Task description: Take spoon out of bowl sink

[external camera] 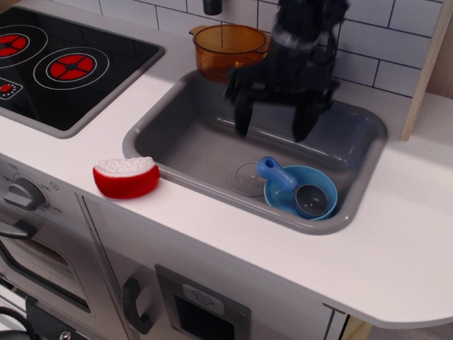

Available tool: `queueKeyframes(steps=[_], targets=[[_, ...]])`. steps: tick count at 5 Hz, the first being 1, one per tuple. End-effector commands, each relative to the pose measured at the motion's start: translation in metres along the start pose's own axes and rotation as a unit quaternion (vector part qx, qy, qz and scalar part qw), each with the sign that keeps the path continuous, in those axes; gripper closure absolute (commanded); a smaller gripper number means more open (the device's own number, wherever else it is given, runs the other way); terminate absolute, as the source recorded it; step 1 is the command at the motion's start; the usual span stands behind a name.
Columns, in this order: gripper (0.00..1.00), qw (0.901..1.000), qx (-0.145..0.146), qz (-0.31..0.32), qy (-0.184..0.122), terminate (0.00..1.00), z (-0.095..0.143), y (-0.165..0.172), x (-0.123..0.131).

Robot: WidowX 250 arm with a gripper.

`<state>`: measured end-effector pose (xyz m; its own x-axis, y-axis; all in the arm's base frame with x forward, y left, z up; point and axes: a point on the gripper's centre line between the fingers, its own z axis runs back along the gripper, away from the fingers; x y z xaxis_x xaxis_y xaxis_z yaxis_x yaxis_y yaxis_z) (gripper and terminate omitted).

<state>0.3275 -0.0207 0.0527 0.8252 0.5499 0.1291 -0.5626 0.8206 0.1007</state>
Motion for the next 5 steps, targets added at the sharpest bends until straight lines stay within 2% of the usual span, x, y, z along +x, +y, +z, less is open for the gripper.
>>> queueKeyframes(steps=[1, 2, 3, 4, 5], targets=[[0.0, 0.9701, -0.012, 0.241, -0.022, 0.0, 0.011, 0.001, 0.001], [0.0, 0.9469, -0.01, 0.32, -0.027, 0.0, -0.001, -0.005, 0.005], [0.0, 0.9295, -0.007, 0.368, -0.017, 0.0, -0.012, -0.009, 0.01], [0.0, 0.9236, -0.023, 0.381, -0.032, 0.0, -0.021, -0.01, 0.005], [0.0, 0.9213, -0.019, 0.387, -0.03, 0.0, -0.023, -0.009, 0.002]])
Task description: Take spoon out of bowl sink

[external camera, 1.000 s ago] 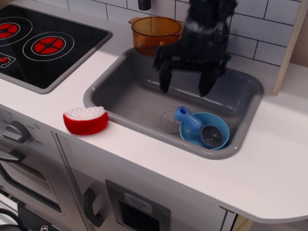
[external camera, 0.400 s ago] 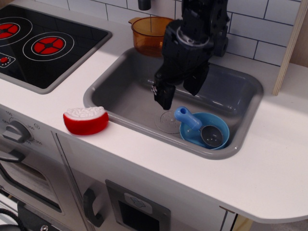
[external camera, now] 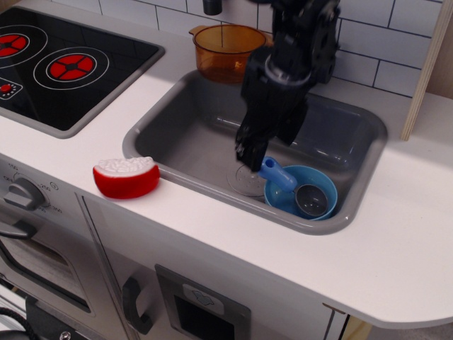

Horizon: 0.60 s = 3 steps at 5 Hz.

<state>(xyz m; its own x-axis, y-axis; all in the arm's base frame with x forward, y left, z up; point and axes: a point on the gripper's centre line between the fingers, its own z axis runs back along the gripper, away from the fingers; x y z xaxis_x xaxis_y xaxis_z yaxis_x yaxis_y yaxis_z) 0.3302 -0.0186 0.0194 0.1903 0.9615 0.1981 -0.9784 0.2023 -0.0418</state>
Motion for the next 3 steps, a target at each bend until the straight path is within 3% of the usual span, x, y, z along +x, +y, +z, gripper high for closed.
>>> queueKeyframes(steps=[1, 3], targets=[[0.0, 0.9997, -0.012, 0.017, -0.008, 0.0, 0.0056, -0.0021, -0.0045], [0.0, 0.9996, -0.016, 0.011, -0.02, 0.0, -0.001, 0.0004, -0.01]])
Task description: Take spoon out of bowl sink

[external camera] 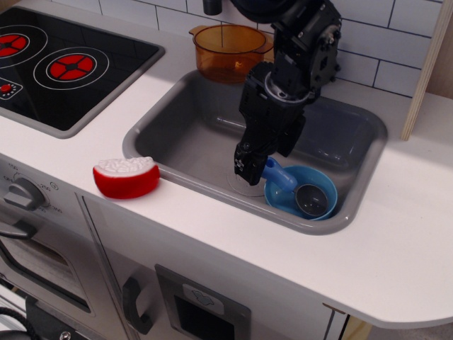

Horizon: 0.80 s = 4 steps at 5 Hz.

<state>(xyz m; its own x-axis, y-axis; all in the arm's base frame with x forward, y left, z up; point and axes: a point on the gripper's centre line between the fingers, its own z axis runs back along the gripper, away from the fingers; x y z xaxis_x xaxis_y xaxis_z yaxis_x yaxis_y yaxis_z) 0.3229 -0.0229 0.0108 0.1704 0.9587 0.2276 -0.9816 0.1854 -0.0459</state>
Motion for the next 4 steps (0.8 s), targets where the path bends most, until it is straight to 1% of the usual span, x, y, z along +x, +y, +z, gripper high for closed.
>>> queueKeyframes(steps=[1, 2, 3, 4], targets=[[1.0, 0.9999, -0.012, 0.006, 0.0, 0.0, 0.008, -0.008, -0.002], [1.0, 0.9999, -0.014, 0.007, -0.003, 0.0, 0.007, -0.008, -0.002], [1.0, 0.9999, -0.01, 0.012, 0.003, 0.0, 0.011, -0.006, 0.0], [1.0, 0.9994, -0.005, 0.026, 0.021, 0.0, 0.021, -0.007, 0.006]])
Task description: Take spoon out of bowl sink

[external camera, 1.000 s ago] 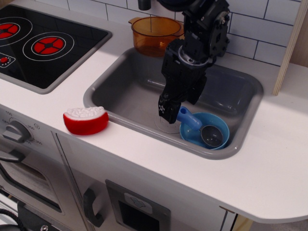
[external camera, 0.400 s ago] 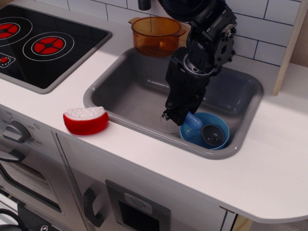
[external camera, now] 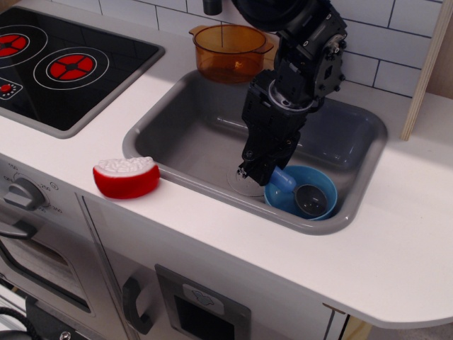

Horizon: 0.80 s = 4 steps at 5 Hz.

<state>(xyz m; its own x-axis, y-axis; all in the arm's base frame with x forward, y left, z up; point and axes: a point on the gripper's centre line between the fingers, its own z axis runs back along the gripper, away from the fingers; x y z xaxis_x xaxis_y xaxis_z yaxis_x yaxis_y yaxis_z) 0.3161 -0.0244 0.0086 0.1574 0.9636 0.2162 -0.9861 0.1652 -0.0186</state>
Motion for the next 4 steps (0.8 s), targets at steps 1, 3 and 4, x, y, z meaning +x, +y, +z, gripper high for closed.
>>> queueKeyframes(steps=[1, 3, 4], targets=[[1.0, 0.9983, -0.019, 0.034, 0.044, 0.0, 0.038, -0.016, 0.021], [1.0, 0.9933, -0.029, 0.08, 0.078, 0.0, 0.054, -0.02, 0.047], [1.0, 0.9877, -0.047, 0.128, 0.076, 0.0, 0.048, -0.022, 0.053]])
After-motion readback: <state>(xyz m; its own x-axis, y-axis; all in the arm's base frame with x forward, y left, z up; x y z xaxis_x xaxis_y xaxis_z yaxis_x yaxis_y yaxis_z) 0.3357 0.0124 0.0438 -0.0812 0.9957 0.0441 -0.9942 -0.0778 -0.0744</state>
